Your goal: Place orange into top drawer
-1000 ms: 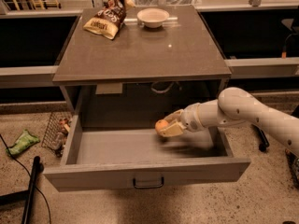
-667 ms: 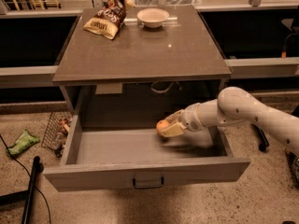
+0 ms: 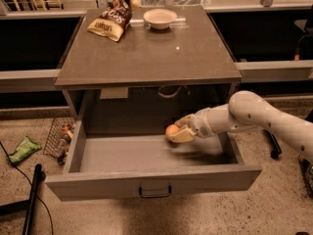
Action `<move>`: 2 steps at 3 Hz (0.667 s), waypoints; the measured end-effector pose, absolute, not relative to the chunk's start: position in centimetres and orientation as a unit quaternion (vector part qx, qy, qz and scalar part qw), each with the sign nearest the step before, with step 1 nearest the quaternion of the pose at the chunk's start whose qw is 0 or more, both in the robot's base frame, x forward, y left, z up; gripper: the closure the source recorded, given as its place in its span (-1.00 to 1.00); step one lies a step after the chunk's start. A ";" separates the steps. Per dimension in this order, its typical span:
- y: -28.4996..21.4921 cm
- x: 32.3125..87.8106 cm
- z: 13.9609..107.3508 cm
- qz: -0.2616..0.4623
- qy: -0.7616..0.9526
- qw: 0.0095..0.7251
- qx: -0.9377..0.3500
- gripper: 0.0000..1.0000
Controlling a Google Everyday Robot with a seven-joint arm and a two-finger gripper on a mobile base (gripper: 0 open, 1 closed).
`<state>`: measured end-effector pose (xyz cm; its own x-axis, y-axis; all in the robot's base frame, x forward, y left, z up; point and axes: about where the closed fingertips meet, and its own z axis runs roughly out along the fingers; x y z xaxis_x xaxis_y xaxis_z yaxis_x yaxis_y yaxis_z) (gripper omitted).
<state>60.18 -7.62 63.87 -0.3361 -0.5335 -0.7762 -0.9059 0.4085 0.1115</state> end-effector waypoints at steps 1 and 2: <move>-8.8 60.2 65.4 0.274 0.768 0.344 -0.466 -1.00; -9.7 60.0 67.1 0.273 0.763 0.354 -0.467 -1.00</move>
Offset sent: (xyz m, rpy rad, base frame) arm -0.0029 -0.0374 0.0553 0.0255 -0.0640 -0.0180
